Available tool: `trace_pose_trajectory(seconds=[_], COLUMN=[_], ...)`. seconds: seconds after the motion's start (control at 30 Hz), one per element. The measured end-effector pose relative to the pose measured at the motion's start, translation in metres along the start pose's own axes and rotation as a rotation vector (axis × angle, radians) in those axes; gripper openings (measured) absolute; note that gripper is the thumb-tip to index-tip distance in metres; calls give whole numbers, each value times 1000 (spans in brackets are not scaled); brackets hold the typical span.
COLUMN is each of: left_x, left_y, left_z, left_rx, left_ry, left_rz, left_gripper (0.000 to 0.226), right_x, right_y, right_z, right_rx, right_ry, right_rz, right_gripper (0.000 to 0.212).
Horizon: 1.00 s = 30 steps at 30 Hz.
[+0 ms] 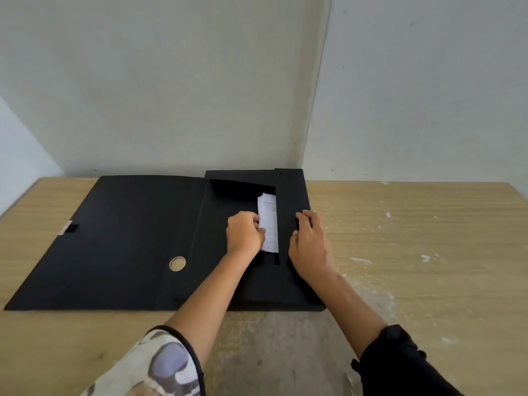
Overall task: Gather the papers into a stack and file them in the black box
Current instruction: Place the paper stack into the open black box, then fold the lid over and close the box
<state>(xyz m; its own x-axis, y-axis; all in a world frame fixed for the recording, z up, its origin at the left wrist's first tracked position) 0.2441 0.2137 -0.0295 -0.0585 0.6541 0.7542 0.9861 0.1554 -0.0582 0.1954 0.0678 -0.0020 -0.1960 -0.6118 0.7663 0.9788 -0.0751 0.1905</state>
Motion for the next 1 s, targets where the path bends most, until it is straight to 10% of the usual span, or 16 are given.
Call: trace_pose_trajectory(seconds=[0.37, 0.57, 0.73, 1.0], left_x=[28, 98, 132, 126], left_y=[-13, -70, -112, -151], left_z=[-3, 38, 92, 152], left_rx=[-189, -203, -5, 406], left_ry=[180, 183, 126, -240], left_rz=[88, -128, -334, -569], left_gripper=[32, 25, 15, 57], right_x=[6, -16, -47, -57], right_y=[-4, -51, -86, -89], right_z=[18, 77, 110, 102], right_rx=[127, 292, 375, 328], right_ry=[-102, 9, 56, 99], right_rz=[29, 134, 196, 160], right_gripper=[37, 28, 27, 24])
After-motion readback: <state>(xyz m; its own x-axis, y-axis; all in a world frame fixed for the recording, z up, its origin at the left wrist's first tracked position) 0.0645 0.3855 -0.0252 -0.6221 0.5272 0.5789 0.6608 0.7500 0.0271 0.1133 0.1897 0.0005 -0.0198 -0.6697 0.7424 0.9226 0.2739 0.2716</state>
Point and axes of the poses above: each hand's wrist, its own y-axis towards the middle knuckle, its own x-axis out of the back of the hand, z = x × y, the point moved 9 cm from there along y, towards the middle knuckle, and after that the axes turned 7 degrees about y, right-handed, at the moved point
